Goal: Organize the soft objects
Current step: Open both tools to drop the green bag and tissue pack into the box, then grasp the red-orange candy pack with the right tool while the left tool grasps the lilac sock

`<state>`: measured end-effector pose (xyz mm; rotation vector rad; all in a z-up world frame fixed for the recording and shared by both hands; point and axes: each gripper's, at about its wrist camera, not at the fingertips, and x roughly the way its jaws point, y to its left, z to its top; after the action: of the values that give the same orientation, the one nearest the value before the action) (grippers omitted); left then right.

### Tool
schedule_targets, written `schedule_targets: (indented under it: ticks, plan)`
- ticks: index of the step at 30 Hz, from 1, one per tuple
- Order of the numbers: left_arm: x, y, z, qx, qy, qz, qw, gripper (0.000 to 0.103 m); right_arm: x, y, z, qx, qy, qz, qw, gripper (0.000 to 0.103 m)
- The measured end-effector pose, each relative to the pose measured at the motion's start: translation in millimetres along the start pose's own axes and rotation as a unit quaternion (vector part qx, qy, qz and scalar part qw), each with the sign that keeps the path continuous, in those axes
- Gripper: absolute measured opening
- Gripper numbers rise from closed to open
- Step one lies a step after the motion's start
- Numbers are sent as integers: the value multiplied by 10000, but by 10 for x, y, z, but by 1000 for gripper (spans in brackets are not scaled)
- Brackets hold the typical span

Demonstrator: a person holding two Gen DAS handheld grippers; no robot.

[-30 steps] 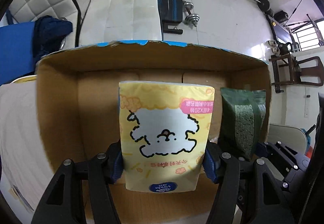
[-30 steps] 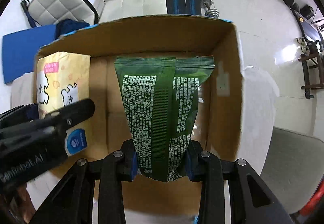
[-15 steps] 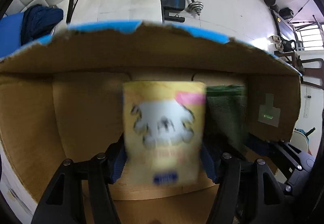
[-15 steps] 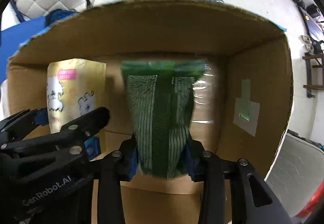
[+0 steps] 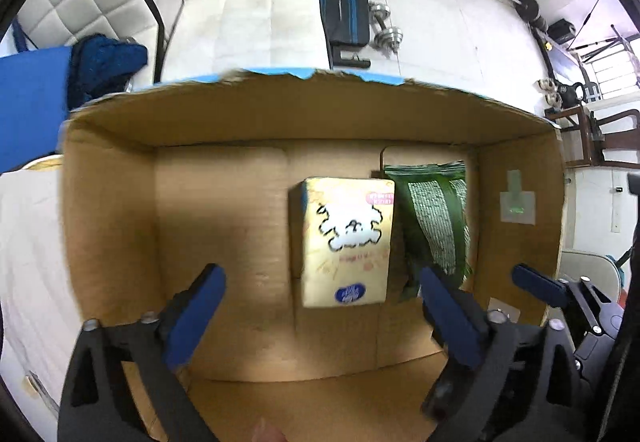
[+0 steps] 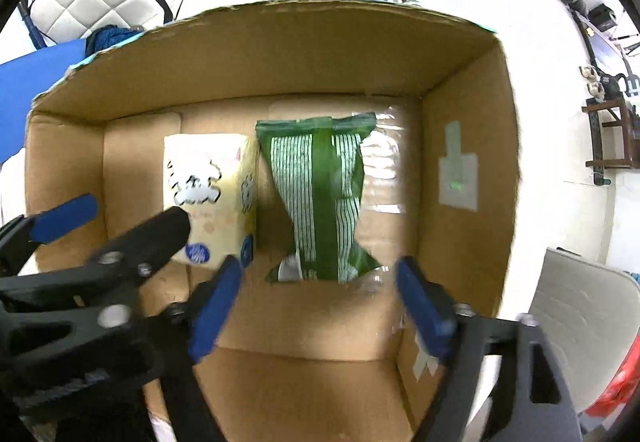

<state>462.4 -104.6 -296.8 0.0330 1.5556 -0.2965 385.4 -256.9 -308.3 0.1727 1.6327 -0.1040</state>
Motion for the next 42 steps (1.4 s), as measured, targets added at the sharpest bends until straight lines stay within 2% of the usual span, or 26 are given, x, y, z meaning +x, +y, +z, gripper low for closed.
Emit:
schedule_targets:
  ticks: [4,8,15,20,24,27,29,32,34,38,42]
  plan:
    - [-269,9,-207,62,-427,153,9990,103,-160,66,-241,-39,-276,-143,9995,103]
    - [-479,30,-480,110,-684,150,9975,103,-392,85,-582,8,-562,-62,9984,103]
    - [-883,13,-992,179,-1243,408,9912,103,-773,174,-1118,-100,-1111,-188,9936,103]
    - [-1205,47,-1316,9,-1464,374,9885,103,-1070,257,-1410,-183,-1383,27,9902,103]
    - [-1460,124,-1586,-124,-1686,497,9843,103,-1220,296,-1680,-162,-1269,377,9911,103]
    - [-1481,254,-1806,-301,-1715,683,9823,103,-1072,319,-1874,3,-955,755,9926,103]
    - [-1405,407,-1979,-524,-1618,807,9821,103,-799,341,-1989,165,-618,990,9930,103]
    - [-1102,741,-2248,-1051,-1265,916,9821,103,-188,371,-2106,662,-31,1504,9864,103]
    - [-884,917,-2397,-1321,-964,953,9819,103,204,373,-2142,1130,194,1686,9790,103]
    - [-392,1308,-2676,-1929,-483,1058,9743,103,786,464,-2169,1807,267,1773,9671,103]
    - [-121,1540,-2844,-2311,-301,1081,9664,103,1004,647,-2156,2043,-8,1745,9632,103]
